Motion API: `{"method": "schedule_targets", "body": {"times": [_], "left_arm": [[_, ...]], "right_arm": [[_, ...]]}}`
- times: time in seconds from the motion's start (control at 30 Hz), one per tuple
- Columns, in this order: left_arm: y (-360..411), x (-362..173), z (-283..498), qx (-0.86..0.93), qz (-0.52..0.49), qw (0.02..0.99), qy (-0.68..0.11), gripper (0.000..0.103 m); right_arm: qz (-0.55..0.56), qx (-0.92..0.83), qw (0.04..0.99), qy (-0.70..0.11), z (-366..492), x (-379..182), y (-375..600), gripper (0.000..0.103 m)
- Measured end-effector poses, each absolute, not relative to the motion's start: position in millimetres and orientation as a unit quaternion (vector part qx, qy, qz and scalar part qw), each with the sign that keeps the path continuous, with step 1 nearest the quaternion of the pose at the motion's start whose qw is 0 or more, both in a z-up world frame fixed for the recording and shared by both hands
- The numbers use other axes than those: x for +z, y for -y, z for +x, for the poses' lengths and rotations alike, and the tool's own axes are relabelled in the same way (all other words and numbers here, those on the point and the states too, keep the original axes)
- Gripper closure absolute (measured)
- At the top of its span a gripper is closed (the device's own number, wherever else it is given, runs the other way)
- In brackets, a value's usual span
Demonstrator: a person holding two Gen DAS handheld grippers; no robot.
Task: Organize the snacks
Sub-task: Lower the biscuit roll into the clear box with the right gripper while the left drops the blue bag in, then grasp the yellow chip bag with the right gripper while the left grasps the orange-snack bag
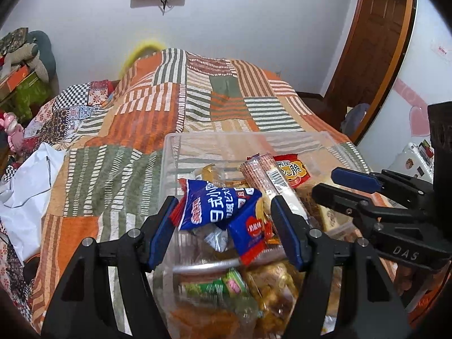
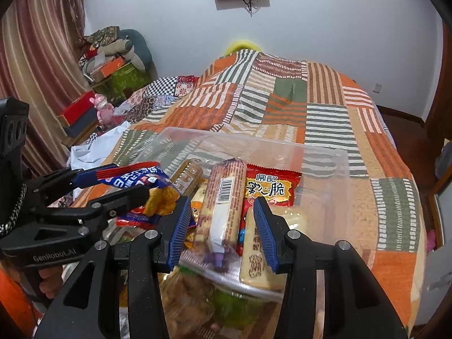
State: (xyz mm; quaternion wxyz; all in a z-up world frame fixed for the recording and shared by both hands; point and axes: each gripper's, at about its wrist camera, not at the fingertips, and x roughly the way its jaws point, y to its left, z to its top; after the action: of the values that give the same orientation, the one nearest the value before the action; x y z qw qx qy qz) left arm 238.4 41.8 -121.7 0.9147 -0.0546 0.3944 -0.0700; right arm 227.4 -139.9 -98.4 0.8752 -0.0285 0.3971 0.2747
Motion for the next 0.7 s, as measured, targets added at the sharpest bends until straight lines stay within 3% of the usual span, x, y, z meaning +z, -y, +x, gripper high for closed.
{"method": "schedule_targets", "body": {"times": [0.7], "left_arm": [[-59.2, -110.3, 138.3, -0.054, -0.053, 0.914, -0.398, 0.032]], "right_arm": [[-0.035, 0.306, 0.883, -0.354, 144.9, -67.8, 150.2, 0.057]]}}
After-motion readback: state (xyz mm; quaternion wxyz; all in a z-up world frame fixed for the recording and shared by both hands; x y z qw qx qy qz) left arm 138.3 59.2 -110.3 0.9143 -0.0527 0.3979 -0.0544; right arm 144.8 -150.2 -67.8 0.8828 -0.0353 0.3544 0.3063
